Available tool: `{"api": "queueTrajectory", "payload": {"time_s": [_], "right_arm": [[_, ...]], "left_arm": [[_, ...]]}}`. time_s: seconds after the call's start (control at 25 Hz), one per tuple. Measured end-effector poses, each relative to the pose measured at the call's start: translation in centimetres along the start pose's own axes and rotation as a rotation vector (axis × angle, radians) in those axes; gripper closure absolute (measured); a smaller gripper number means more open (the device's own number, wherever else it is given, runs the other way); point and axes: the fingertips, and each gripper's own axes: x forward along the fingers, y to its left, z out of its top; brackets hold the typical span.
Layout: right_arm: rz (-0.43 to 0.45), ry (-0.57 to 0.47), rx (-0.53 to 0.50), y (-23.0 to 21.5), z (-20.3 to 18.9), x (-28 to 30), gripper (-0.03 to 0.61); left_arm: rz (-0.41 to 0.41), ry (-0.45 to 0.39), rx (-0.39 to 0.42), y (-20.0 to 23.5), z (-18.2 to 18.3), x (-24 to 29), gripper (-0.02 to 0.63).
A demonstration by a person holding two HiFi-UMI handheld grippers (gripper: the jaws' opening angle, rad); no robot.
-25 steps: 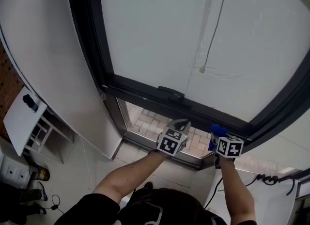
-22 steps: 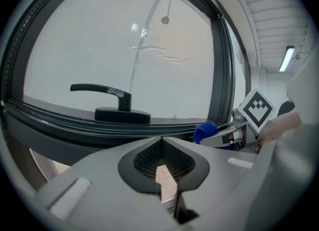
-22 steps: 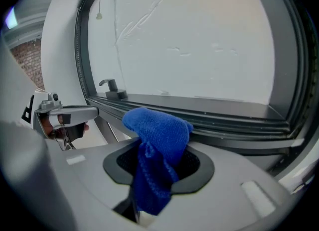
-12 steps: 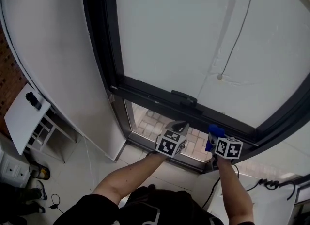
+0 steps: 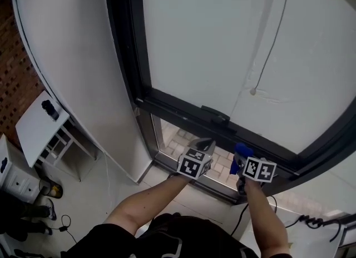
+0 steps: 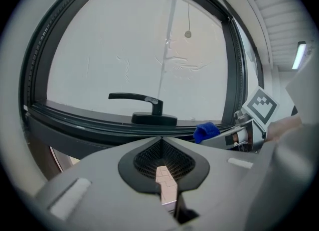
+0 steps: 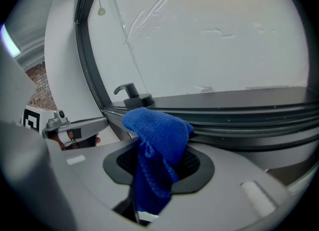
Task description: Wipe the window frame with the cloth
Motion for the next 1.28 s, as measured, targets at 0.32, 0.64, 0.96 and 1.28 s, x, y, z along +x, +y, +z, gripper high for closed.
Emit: {"api": "queueTrajectory", "payload": {"time_s": [0.32, 0.64, 0.96, 1.28], "right_arm": [[0.091, 0.008, 0.042, 1.7, 0.3, 1.0, 0.431], [0.123, 0.012, 0.042, 4.0, 0.5, 2.8, 0.431], [0.090, 0.012, 0.072, 6.6, 1.0, 5.2, 0.431], [0.082, 0.019, 0.070, 10.4, 1.5, 8.1, 0.433]], "left_arm": [[0.054, 0.015, -0.014, 0.3, -0.5, -0.3, 0.624], [0.080, 0.009, -0.016, 2.9, -0.3, -1.8, 0.624], [0.064, -0.005, -0.028, 7.8, -0.1, -3.2, 0.624], [0.037, -0.021, -0.032, 12.3, -0.1, -4.9, 0.624]]}}
